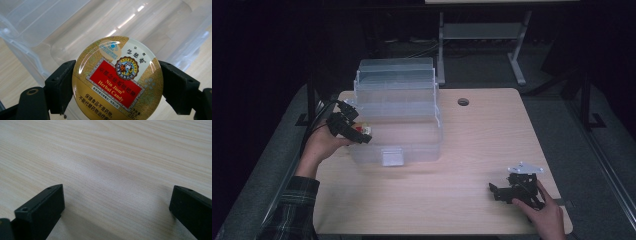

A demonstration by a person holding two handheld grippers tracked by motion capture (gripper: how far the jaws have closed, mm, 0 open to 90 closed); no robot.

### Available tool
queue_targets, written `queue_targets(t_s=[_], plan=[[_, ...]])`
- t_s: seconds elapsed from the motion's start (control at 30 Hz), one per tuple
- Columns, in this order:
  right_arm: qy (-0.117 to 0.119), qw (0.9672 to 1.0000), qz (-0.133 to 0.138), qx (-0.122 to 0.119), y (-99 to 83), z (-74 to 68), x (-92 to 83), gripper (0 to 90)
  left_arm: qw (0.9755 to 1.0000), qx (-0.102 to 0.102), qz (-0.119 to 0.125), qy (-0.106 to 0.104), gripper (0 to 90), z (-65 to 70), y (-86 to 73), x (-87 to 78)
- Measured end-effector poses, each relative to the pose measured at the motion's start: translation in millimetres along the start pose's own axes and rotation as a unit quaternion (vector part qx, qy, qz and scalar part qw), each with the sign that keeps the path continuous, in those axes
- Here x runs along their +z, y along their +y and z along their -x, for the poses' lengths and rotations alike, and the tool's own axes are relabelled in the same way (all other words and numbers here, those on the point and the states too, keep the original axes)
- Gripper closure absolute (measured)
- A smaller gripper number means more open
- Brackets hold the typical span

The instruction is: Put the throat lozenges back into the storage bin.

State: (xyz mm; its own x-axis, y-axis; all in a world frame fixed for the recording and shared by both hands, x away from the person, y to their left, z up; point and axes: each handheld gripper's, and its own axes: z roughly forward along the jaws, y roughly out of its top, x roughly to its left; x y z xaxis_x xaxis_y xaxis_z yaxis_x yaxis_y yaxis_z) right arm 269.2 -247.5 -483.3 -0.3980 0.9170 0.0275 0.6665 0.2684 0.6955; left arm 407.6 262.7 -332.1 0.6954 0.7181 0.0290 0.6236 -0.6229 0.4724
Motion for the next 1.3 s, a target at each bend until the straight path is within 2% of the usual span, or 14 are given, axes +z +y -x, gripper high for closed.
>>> queue_targets(t_s=[0.33,0.6,1.3], plan=[[0.000,1.0000,0.000,0.000,0.0,0.0,0.0,0.0,0.9998,-0.011,-0.003,0.014,19.5,-9.6,-3.5,5.5],[0.000,1.0000,0.000,0.000,0.0,0.0,0.0,0.0,0.9997,-0.021,-0.008,0.013,19.4,-16.8,-10.8,12.5],[0.000,1.0000,0.000,0.000,0.0,0.0,0.0,0.0,0.9998,-0.017,-0.005,0.000,17.4,-17.7,-13.0,14.0]])
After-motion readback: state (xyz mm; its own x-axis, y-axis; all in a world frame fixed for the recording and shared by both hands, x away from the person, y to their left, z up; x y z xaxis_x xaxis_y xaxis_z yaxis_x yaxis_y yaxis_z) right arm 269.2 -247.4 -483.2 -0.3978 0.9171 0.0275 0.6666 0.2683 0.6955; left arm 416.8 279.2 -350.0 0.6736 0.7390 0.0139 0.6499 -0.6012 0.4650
